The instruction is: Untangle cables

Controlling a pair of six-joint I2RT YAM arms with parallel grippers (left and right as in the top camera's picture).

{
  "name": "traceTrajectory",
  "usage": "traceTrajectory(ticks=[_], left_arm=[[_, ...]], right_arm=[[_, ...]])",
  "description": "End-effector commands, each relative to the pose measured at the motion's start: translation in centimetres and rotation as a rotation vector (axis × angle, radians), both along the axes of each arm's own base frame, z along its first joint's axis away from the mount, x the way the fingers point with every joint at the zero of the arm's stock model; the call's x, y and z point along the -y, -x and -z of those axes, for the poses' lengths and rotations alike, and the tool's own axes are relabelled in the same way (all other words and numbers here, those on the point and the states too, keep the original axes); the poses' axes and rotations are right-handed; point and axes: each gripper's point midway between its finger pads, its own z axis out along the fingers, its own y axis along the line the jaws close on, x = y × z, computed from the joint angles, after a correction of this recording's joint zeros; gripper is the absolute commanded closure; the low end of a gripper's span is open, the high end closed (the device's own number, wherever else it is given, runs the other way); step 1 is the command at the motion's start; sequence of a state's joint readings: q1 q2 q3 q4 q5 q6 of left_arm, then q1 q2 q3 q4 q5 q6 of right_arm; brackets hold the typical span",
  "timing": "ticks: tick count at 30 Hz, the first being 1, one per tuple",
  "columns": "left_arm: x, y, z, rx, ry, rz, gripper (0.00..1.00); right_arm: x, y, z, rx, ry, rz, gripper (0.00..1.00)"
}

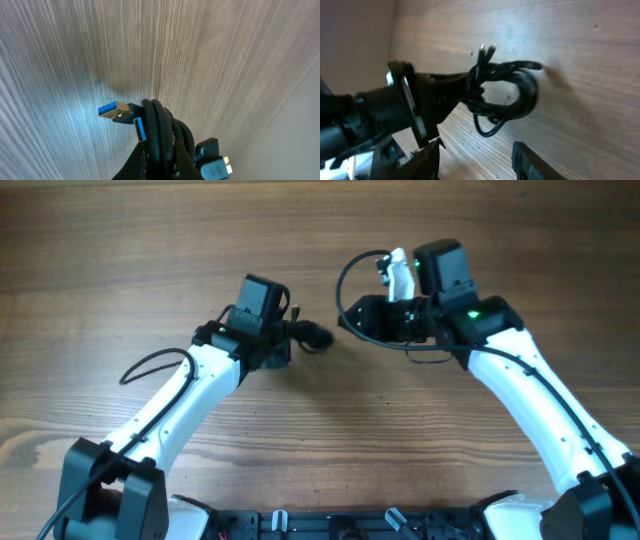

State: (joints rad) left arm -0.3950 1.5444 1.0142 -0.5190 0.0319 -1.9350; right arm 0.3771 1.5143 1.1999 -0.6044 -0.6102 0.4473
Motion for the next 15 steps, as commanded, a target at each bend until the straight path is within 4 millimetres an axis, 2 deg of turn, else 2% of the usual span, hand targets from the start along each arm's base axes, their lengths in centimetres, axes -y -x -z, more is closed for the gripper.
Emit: traceTrajectory(ticks=[1,3,7,10,15], left_arm=[[1.3,0.3,-0.6,-0.028,0.103,-0.024,0.96],[1.3,0.3,-0.6,-0.033,0.106,-0.031,0.96],[1.6,0.2,-0.7,-0.071,0.190,-0.167,0.96],[2.3,-0.7,-1.5,-0.029,0.232,-0.151,0.96],[2.6,-0.9,-1.8,-0.024,0.250,-0.140,0.96]], right_arm=[[-1.0,1.0,0.4,-0.033,-0.008,-0.031,0.50],[-0.7,0.8,1.0,-0.079,0.009,0.032,0.50],[-0.6,0.2,2.9,-0.143,0.058,0.119,0.50],[-1.2,-0.1,3.6,-0.158,0.054,0.123,0.50],[-2.0,-0.1,5.6,-0.204,0.074,0.121,0.50]])
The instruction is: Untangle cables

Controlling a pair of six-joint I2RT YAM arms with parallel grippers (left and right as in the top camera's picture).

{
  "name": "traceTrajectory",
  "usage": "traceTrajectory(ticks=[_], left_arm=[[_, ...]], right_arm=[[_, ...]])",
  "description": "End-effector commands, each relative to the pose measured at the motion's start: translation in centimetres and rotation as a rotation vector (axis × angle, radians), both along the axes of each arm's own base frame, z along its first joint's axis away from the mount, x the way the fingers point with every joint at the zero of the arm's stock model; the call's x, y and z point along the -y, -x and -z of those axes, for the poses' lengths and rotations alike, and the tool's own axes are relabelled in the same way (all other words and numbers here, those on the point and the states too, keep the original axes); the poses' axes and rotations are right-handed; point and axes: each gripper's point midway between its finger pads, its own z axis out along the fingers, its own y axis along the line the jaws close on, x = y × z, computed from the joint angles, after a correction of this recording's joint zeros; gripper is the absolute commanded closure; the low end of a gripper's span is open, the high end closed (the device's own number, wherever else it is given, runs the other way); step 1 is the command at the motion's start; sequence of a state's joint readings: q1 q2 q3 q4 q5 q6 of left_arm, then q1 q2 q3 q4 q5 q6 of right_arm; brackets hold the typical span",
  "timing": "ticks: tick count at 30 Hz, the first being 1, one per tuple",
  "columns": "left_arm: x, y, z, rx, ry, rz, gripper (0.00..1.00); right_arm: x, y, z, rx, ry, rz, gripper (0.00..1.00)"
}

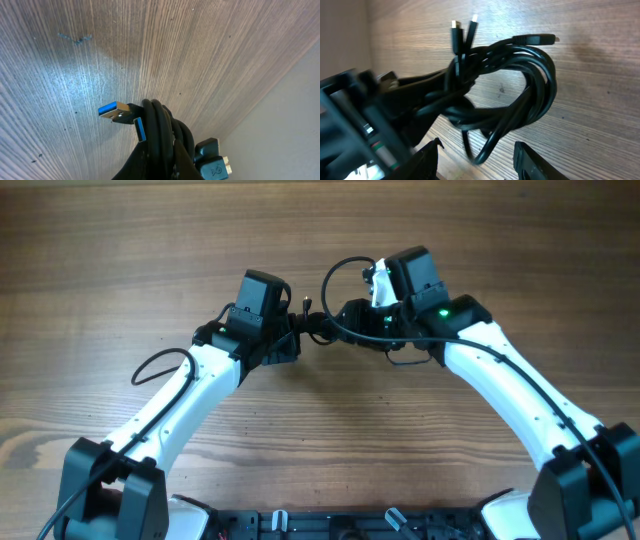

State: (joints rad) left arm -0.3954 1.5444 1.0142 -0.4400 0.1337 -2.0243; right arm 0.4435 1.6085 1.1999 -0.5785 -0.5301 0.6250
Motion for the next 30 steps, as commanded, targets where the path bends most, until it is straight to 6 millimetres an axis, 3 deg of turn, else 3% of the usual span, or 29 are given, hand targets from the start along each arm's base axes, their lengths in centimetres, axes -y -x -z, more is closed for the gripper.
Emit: traceTrajectory(ticks=[1,3,6,12,17,21,26,30], left_arm=[[0.4,-0.1,-0.6,-0.046,0.101,-0.115,0.96],[0.4,-0.1,-0.6,-0.046,0.101,-0.115,0.96],[0.4,-0.1,-0.6,-0.046,0.100,-0.115,0.96],[0.4,0.0,-0.6,-0.050,0.098,-0.116,0.96],[-1.0,0.4,0.2,-0.070,0.031,-0.154,0.96],[-3.6,1.1,1.3,-0.100,-0.085,-0.221,0.96],[-5.8,1.3,1.7,-0.134,-0.110,-0.274,0.96],[-6.4,1.4,1.9,-0.147,-0.116,-0.287,0.96]], right_arm=[[-0.5,0.0,2.1,-0.051,0.030,0.014,0.50],[-0.9,-0.2,2.8,-0.054,0.029,0.009,0.55],[-1.1,-0.5,3.3,-0.055,0.030,0.009,0.71],[-1.3,-0.8,3.1,-0.040,0.022,0.008,0.96],[-1.4,-0.3,2.7,-0.011,0.009,-0.058,0.96],[-1.5,1.5,0.1,0.082,-0.095,-0.275,0.96],[4.3,3.4,1.7,-0.040,0.027,-0.286,0.96],[6.6,1.8,1.1,-0.041,-0.030,-0.212,0.96]])
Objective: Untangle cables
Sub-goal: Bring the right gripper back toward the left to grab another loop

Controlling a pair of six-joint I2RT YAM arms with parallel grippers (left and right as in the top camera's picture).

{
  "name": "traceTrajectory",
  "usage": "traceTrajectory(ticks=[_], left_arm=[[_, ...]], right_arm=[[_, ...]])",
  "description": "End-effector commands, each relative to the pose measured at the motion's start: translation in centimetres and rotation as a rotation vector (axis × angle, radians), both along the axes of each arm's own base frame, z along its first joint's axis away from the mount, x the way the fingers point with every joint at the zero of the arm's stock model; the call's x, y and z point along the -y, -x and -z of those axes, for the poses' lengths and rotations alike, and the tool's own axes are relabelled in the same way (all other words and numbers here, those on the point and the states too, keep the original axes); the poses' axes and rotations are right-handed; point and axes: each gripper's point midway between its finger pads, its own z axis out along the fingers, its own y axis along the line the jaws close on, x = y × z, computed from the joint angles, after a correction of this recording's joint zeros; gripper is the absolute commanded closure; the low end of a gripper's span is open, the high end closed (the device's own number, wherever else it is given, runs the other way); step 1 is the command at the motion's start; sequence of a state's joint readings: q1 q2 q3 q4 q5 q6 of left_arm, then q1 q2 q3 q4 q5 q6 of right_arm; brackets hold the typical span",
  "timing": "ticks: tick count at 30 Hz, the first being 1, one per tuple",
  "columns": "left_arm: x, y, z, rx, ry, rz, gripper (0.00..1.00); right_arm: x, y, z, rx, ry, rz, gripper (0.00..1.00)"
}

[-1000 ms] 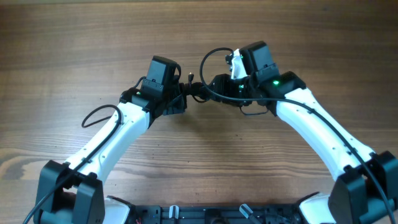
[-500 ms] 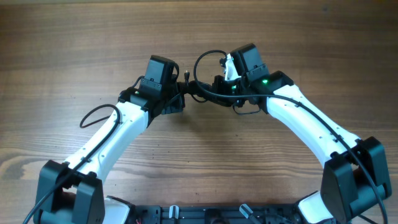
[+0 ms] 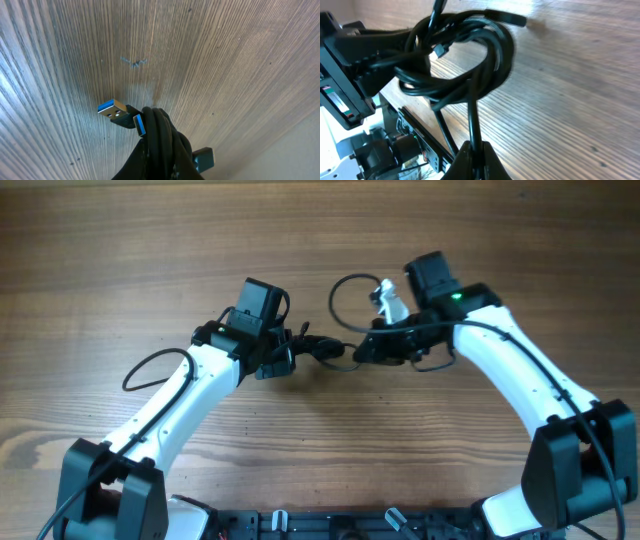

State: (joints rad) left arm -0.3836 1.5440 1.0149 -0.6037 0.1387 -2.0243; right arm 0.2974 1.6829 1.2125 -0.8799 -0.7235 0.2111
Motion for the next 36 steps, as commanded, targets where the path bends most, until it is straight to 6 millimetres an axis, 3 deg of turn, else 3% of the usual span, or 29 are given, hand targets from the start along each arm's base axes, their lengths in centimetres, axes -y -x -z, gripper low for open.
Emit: traceTrajectory(ticks=[1,5,8,10,12,16,20,25,29,31,33,36], left_arm=[[-4.8,-1.5,0.0,0.006,-0.082,-0.272,0.96],[-5.2,-0.3,0.5,-0.044,-0.106,-0.269,0.96],[-5.4,0.7,0.9,-0.084,-0.123,-0.260,0.96],[-5.5,1.4,1.1,-0.082,-0.184,-0.107,0.96],[-5.2,0.6,0.9,-0.013,-0.234,0.071,0.96],[-2.7,-1.6,-0.4,0.194,-0.267,0.479,0.96],[0.5,-4.2,-2.9,0.469,-0.266,0.776,0.96],[1.5,-5.9,-4.7,0.612,-0.296,0.842,0.96],[4.6,-7.4,-8.5,0.897,-0.282,1.010,0.96],[5.7,-7.6,-10.2,1.002,-0.257,1.048,0.96],[5.8,-7.7,-10.6,1.025,-0.250,1.048,0.96],[5.4,-7.7,-10.3,1.009,-0.242,1.044,0.96]], right_arm=[[2.4,-2.0,-2.6,0.083,-0.098,0.039,0.96],[3.5,-4.9,-6.5,0.126,-0.345,0.122,0.96],[4.1,-6.2,-6.4,0.150,-0.319,0.172,0.96],[4.1,-6.9,-6.3,0.181,-0.296,0.181,0.96],[3.8,-7.2,-6.5,0.211,-0.301,0.167,0.96],[2.8,-6.7,-6.5,0.212,-0.303,0.136,0.96],[-0.2,-5.1,-6.4,0.205,-0.303,0.048,0.96],[-4.1,-2.6,-5.0,0.190,-0.216,-0.038,0.96],[-6.1,-1.2,-3.8,0.181,-0.138,-0.060,0.96],[-5.9,-1.4,-3.3,0.170,-0.097,-0.021,0.96],[-5.7,-1.7,-3.4,0.173,-0.096,-0.009,0.96],[-4.6,-2.7,-3.7,0.181,-0.102,0.026,0.77]])
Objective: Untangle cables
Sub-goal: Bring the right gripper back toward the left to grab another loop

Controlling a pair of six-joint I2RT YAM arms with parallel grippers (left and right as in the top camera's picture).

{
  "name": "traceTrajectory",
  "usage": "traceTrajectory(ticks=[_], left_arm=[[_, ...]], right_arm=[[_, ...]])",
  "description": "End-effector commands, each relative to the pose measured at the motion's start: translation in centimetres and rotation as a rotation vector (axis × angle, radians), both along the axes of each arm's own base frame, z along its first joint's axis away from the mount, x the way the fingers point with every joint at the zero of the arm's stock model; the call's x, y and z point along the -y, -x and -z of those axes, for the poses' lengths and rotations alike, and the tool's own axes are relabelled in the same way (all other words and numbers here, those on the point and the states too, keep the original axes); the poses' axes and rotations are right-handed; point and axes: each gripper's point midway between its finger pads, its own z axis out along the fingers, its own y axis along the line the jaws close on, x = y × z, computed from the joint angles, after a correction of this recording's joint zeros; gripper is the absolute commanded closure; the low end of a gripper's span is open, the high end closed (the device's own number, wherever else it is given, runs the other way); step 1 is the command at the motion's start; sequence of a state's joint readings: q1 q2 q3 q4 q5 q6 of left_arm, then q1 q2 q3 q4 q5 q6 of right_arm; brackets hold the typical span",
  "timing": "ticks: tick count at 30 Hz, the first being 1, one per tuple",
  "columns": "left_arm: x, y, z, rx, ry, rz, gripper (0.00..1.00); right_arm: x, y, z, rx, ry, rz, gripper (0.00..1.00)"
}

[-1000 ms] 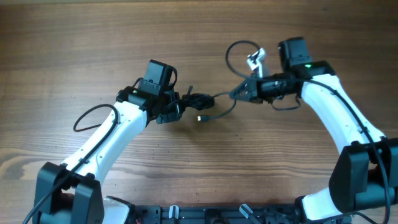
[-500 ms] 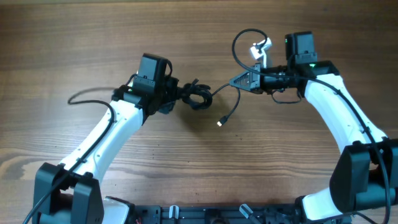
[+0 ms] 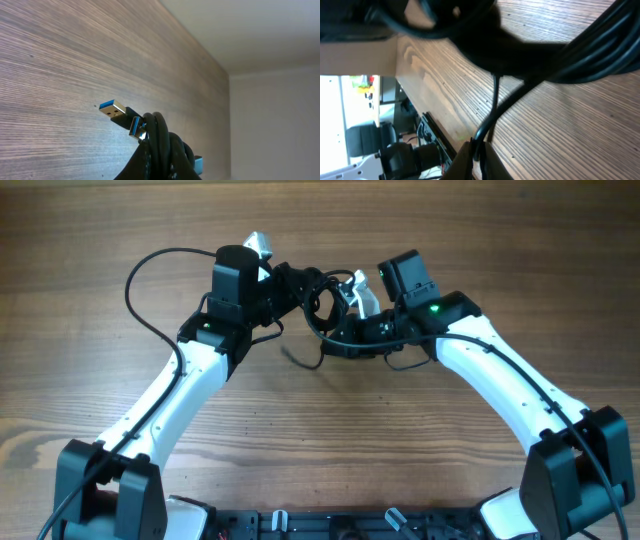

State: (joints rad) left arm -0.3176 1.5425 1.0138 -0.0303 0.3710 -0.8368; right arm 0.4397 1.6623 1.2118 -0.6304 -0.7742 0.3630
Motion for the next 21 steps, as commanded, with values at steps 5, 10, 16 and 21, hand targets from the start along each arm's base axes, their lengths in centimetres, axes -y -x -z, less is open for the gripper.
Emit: traceTrajectory(ticks=[5,10,16,21], left_arm=[[0.5,1.2,-0.1,-0.022,0.022,0.095,0.96],[0.5,1.3,0.0,-0.080,0.072,0.056,0.96],[0.3,2.3,1.4,-0.215,0.113,-0.001,0.96],[0.2,2.6,1.8,-0.236,0.104,0.001,0.96]], right_arm=[[4.8,-4.5,-3.1,0.093,-0.049,0.156,0.62],[6.2,-5.5,-3.5,0.108,-0.050,0.204,0.78],[6.6,-6.7,-3.1,0.093,-0.009,0.300,0.96],[6.4,-7.5,-3.8,0.121,-0.036,0.319,0.96]])
